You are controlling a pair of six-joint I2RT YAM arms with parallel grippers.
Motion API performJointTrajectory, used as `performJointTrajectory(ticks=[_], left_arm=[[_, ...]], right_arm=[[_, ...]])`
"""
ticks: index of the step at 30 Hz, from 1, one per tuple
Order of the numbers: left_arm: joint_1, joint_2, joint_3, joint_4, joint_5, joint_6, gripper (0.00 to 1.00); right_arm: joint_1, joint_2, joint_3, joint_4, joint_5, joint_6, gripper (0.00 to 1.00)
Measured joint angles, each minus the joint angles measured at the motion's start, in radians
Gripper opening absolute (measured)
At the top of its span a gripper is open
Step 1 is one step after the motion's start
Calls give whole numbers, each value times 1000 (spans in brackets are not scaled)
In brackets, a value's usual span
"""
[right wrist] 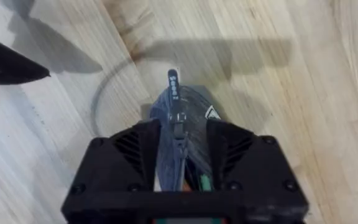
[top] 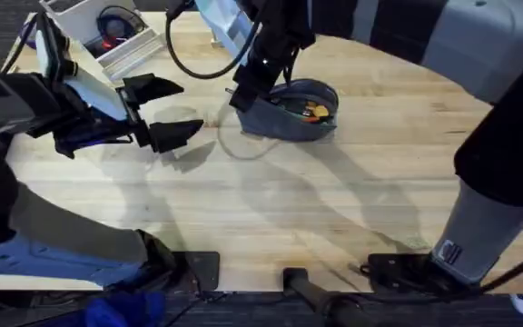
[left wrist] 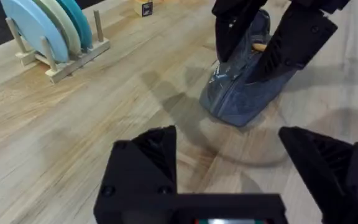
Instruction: Unzip the bag, pick up the pens from the table one at a time and place them inside, then zip the bag closed.
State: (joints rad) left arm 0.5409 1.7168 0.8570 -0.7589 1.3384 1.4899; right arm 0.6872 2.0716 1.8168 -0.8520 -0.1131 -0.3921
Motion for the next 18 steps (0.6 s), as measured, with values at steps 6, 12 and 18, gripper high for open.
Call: performJointTrajectory(ticks=[6, 12, 18], left_arm=[[0, 0, 0, 0, 0, 0, 993], [0, 0, 0, 0, 0, 0, 993], [0, 0, 0, 0, 0, 0, 993]], right_arm=[[0, 0, 0, 3, -1, -2, 236], [0, 0, 0, 7, -7, -1, 44], [0, 0, 0, 8, -8, -2, 37]])
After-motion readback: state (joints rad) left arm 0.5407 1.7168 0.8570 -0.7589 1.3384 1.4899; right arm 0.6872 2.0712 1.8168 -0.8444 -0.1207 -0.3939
